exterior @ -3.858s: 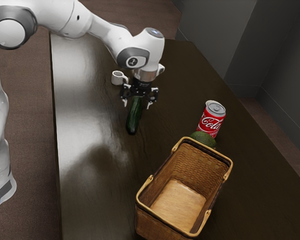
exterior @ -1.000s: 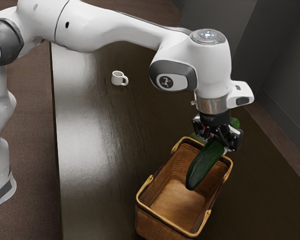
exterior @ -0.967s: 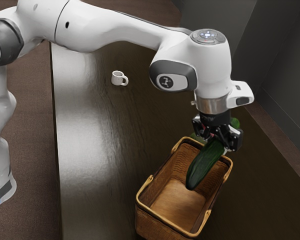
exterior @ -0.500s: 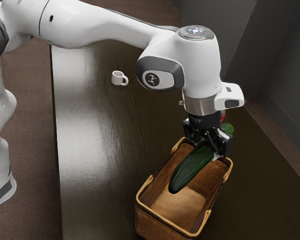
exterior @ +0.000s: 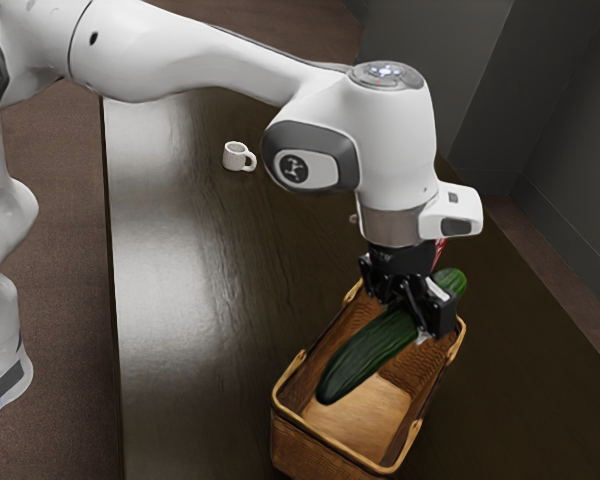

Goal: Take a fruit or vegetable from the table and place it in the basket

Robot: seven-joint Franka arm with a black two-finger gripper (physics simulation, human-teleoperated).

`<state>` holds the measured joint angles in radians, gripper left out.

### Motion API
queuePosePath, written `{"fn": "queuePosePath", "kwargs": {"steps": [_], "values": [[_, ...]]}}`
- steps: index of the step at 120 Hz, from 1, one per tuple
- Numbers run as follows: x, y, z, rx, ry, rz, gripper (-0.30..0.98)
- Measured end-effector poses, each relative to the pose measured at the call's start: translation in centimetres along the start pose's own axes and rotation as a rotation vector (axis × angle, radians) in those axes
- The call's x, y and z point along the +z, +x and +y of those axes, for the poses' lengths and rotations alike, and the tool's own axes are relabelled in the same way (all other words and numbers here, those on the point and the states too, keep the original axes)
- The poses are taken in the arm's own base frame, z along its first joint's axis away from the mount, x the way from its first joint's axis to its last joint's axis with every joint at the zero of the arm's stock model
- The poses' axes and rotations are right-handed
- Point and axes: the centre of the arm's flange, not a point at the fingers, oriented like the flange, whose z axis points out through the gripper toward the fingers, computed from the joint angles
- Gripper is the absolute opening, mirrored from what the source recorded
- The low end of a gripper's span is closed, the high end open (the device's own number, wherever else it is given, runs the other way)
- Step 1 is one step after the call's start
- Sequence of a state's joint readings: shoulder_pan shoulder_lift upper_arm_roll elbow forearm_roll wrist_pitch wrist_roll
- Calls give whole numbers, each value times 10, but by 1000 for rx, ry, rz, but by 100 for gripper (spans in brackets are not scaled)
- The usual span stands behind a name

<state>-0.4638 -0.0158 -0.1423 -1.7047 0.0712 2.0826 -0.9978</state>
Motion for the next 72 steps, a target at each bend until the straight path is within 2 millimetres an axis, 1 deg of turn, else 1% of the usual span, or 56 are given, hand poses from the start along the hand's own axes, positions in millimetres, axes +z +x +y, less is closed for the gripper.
{"fn": "queuePosePath", "kwargs": {"steps": [20,29,36,41,45,58,62,64,66,72], "values": [[9,17,-12,-23,12,3,21],[14,26,-18,-40,14,0,39],[20,33,-23,-54,17,-5,49],[30,37,-26,-67,25,-19,54],[35,41,-29,-77,27,-26,57],[38,54,-40,-109,30,-26,63],[33,57,-44,-114,32,-19,64],[25,59,-46,-113,38,-11,65],[14,60,-49,-106,51,2,65],[-30,66,-58,-54,98,63,66]]}}
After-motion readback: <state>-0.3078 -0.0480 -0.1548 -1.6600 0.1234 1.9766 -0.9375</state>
